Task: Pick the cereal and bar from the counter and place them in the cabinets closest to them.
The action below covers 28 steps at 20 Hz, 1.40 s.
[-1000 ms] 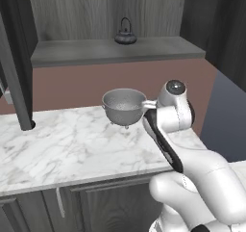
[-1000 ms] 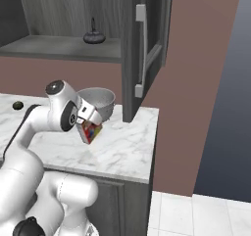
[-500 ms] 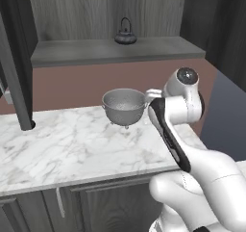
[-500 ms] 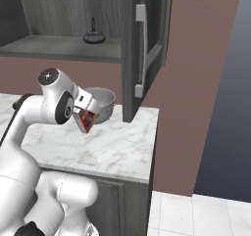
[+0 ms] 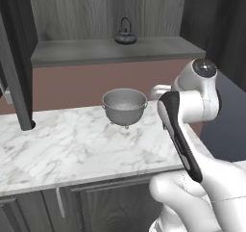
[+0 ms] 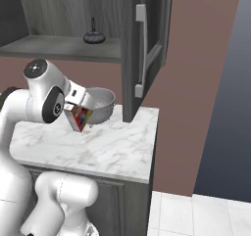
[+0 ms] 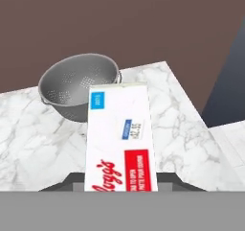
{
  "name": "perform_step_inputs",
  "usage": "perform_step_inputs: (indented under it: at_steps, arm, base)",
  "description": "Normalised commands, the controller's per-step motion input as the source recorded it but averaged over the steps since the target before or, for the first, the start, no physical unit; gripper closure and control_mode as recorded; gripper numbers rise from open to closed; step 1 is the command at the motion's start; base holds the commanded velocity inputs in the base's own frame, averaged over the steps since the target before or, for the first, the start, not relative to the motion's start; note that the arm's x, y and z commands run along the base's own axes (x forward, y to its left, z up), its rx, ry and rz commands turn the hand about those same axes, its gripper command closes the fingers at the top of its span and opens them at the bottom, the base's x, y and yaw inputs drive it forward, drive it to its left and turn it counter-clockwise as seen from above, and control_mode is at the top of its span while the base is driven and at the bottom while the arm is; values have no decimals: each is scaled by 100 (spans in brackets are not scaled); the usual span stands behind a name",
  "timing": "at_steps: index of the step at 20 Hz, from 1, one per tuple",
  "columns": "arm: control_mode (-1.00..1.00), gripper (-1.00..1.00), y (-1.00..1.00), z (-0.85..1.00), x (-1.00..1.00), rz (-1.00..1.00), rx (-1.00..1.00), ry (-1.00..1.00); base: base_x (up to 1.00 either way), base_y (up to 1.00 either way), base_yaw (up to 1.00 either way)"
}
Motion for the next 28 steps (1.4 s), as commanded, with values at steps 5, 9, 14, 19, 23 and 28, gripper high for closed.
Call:
perform_step_inputs:
  at_steps: [5, 9, 14, 19, 23, 28]
  arm:
    - [-100, 100, -1, 63, -20, 4, 0, -10]
    - [-100, 100, -1, 71, -7, 4, 0, -9]
    - [-100, 100, -2, 68, -2, 6, 0, -8]
    - [-100, 100, -9, 60, -2, 6, 0, -8]
    - [-100, 100, -15, 55, -4, 3, 0, -7]
    - [-100, 100, -14, 54, -3, 1, -2, -5]
  base:
    - [0, 0, 0]
    - [0, 0, 0]
    - [0, 0, 0]
    - [0, 0, 0]
    - [0, 0, 0]
    - [0, 0, 0]
